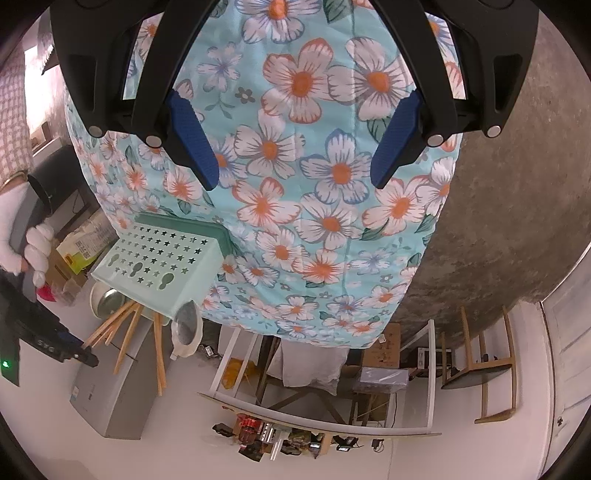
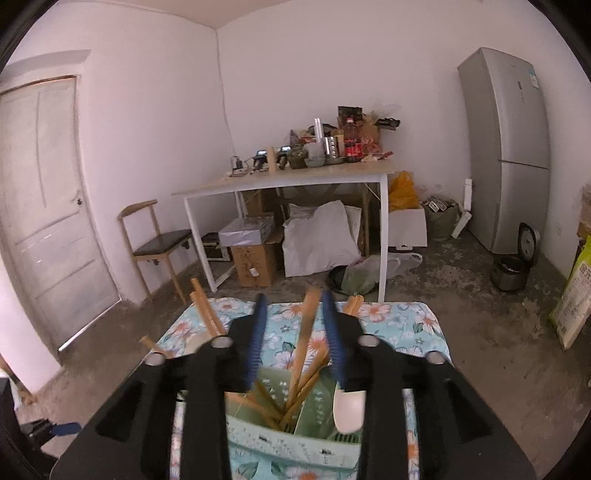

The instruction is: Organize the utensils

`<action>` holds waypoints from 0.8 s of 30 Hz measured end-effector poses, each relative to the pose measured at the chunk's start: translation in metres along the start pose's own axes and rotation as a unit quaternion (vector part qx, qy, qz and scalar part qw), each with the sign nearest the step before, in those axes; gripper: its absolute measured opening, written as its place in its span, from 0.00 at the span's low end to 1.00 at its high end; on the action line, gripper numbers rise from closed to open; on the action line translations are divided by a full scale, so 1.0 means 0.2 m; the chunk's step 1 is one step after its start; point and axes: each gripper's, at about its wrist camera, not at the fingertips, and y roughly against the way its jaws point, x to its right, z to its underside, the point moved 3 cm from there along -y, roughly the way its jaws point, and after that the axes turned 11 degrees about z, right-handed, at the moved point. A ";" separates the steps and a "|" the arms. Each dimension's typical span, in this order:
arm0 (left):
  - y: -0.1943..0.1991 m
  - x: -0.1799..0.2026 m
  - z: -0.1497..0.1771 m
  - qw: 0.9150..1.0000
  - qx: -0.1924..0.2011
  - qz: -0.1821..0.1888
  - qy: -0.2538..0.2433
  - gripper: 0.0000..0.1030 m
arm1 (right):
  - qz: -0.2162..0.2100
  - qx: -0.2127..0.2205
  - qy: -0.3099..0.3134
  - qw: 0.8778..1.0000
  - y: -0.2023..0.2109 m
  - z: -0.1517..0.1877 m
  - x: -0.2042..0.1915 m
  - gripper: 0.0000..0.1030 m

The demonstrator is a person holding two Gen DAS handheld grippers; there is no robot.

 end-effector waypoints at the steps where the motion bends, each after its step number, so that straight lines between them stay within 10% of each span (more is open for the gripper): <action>1: 0.00 0.01 0.00 1.000 0.000 0.001 -0.001 0.78 | 0.000 0.002 -0.002 1.000 0.04 0.00 0.01 0.36; 10: 0.04 0.10 -0.02 0.999 0.018 -0.015 -0.022 0.81 | -0.003 -0.006 -0.044 0.999 0.37 0.08 0.17 0.54; 17: 0.08 0.23 -0.09 0.997 0.041 -0.055 -0.043 0.89 | 0.052 -0.033 -0.011 0.998 0.55 0.33 0.11 0.81; 24: 0.08 0.37 -0.12 0.995 0.051 -0.077 -0.046 0.91 | 0.104 -0.081 0.001 0.991 0.60 0.61 0.09 0.87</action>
